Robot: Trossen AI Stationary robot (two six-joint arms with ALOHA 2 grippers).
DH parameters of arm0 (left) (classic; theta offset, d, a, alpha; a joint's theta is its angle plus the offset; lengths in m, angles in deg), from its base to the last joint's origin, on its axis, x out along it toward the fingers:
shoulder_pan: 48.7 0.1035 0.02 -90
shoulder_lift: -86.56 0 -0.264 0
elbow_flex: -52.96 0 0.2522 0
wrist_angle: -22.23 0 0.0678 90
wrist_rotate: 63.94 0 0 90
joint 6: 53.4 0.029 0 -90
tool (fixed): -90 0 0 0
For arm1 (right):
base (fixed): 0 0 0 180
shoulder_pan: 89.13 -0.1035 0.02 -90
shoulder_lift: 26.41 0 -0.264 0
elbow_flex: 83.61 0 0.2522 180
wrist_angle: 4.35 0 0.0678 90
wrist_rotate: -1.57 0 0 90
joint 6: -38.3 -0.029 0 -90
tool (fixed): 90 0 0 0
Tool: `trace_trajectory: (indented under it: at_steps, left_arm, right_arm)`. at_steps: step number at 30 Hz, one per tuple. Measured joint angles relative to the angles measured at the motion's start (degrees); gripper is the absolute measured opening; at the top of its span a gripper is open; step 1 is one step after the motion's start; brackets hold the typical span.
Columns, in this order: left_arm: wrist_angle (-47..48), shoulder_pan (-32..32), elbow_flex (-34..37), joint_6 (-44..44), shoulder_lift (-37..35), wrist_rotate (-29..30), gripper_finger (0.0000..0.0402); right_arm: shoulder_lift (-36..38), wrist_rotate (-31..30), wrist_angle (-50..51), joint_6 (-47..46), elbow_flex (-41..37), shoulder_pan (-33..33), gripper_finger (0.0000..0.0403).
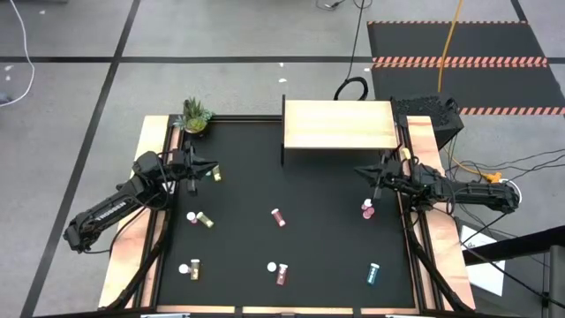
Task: Pick and place medicine bottles onto shelf by color
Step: Put the top blue pill bottle on the shelf
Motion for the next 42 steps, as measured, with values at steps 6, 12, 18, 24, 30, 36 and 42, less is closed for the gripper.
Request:
trace_trajectory:
  at_steps: [6,12,18,24,30,36,42]
  left_arm:
    - [0.0,0.0,0.0,0.0,0.0,0.0,0.0035]
    - [0.0,0.0,0.0,0.0,0.0,0.0,0.0035]
    - [0.0,0.0,0.0,0.0,0.0,0.0,0.0035]
    - [0.0,0.0,0.0,1.1,0.0,0.1,0.0035]
    - [-0.4,0.0,0.0,4.7,0.0,3.2,0.0035]
    - [-6.3,-0.1,0.0,-13.1,0.0,3.3,0.0035]
    - [-11.3,-0.1,0.0,-32.5,0.0,4.2,0.0035]
  right_arm:
    - [0.0,0.0,-3.5,-12.8,0.0,0.0,0.0000]
    - [0.0,-2.8,-6.3,-25.8,0.0,0.0,0.0000]
    - [0.0,-5.8,-6.2,-42.1,0.0,0.0,0.0000]
    - [0.0,-5.9,-6.2,-40.4,0.0,0.0,0.0000]
    - [-0.5,-6.7,-6.1,-35.7,0.0,0.0,0.0001]
    - [-1.6,-9.1,-6.7,-40.7,0.0,0.0,0.0029]
    - [-1.7,-11.1,-15.0,-43.7,0.0,0.0,0.0059]
